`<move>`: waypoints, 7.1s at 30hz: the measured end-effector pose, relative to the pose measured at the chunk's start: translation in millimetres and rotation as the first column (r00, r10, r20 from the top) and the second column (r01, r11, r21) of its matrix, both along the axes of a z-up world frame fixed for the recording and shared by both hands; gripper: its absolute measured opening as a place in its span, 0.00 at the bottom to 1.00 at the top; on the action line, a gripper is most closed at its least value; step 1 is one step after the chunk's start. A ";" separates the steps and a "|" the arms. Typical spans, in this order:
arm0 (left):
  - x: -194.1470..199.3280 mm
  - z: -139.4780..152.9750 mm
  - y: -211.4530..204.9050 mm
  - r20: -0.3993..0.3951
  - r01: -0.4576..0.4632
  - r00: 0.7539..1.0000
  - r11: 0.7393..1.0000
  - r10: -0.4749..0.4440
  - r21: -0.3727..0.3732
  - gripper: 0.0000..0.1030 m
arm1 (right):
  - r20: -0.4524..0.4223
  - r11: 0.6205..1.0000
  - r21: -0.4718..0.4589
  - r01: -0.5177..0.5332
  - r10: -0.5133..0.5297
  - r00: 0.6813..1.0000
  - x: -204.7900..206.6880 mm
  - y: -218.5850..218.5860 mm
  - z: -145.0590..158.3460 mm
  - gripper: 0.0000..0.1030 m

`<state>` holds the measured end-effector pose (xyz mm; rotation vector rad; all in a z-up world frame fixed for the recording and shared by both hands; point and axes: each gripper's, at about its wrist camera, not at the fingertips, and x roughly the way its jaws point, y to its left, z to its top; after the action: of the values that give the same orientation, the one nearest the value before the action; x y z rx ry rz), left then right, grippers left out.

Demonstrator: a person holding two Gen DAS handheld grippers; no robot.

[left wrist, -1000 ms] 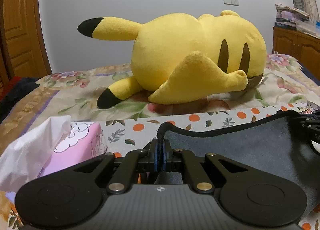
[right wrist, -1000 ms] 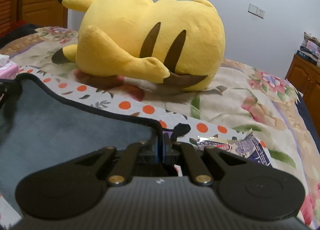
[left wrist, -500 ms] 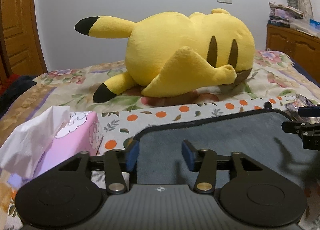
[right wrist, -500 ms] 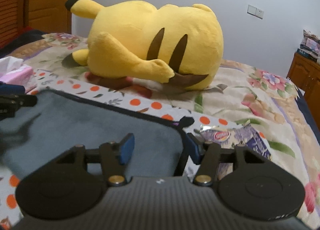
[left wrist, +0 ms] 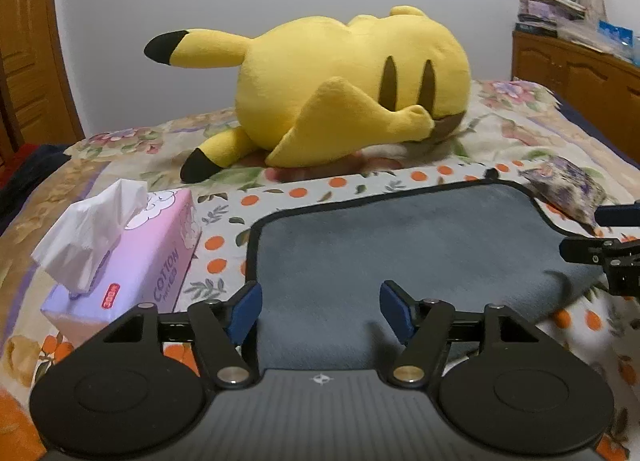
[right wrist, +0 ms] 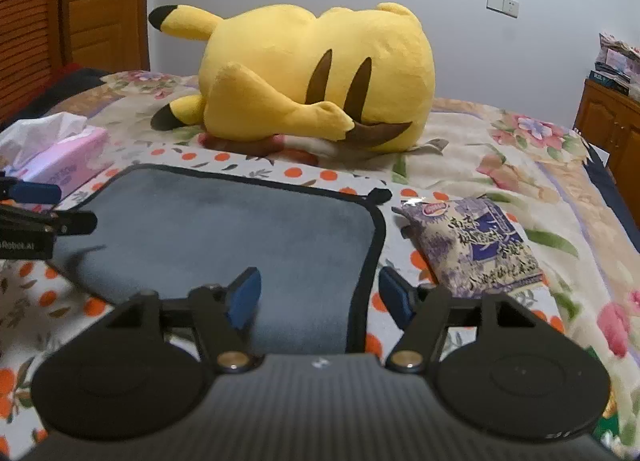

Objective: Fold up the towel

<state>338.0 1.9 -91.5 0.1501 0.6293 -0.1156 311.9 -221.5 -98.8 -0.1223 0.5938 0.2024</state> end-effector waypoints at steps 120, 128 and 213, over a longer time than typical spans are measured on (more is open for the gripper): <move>-318.4 67.7 -10.6 -0.005 -0.057 0.998 0.998 0.057 -0.027 1.00 | 0.057 0.992 0.105 0.064 -0.070 0.996 -282.9 -36.8 71.4 1.00; -319.3 65.9 -6.3 0.002 -0.080 0.997 0.996 0.081 -0.039 1.00 | 0.047 0.994 0.090 0.065 -0.070 0.996 -279.2 -34.9 66.2 1.00; -346.5 86.9 -5.1 0.224 -0.052 0.972 0.996 0.066 -0.068 1.00 | 0.224 0.986 0.146 0.086 -0.118 0.967 -300.1 -45.8 78.9 1.00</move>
<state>-8.4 -3.2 -4.6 0.0833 0.4019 -0.0593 11.8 -267.3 -19.9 0.0167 0.3508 0.1255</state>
